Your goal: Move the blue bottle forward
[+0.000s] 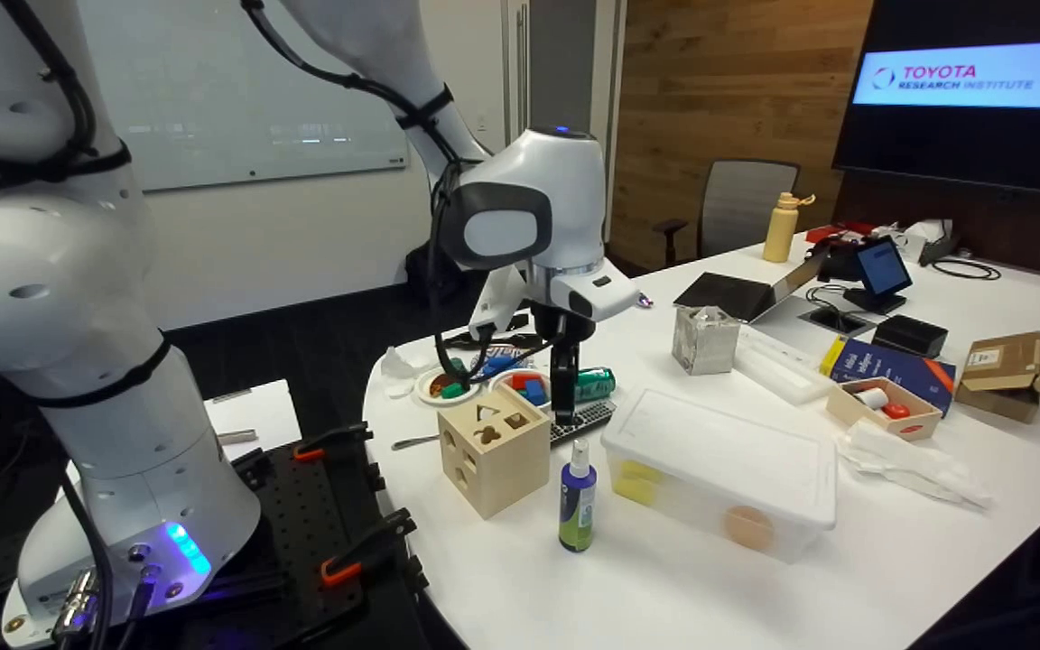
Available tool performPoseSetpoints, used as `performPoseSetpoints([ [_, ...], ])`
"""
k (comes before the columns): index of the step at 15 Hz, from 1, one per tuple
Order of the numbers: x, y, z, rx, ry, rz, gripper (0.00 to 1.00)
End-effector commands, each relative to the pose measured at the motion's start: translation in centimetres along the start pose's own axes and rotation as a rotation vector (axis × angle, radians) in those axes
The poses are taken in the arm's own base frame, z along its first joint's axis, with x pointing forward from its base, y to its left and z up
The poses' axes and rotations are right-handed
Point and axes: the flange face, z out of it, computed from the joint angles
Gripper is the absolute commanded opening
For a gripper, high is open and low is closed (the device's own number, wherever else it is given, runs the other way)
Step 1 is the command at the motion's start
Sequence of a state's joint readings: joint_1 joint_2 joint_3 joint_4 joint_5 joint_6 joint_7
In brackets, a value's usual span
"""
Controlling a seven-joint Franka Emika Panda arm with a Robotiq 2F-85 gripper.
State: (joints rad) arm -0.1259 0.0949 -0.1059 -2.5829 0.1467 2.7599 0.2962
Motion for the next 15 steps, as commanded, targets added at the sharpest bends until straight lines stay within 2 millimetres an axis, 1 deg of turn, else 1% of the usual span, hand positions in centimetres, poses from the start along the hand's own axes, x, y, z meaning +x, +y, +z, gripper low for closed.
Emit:
performPoseSetpoints([
  [1,0.1,0.9,2.3,0.007,0.010,0.031,1.00],
  [5,0.9,1.6,4.5,0.008,0.039,0.045,1.00],
  [9,1.4,2.2,5.8,0.012,0.035,0.064,1.00],
  [10,1.5,2.1,6.0,0.016,0.031,0.066,0.77],
  [11,1.5,2.1,6.2,0.021,0.025,0.070,0.74],
  [13,1.7,2.0,6.4,0.027,0.019,0.072,0.58],
  [14,1.8,2.1,6.5,0.027,0.019,0.073,0.49],
  [15,2.0,2.0,6.6,0.025,0.018,0.073,0.42],
])
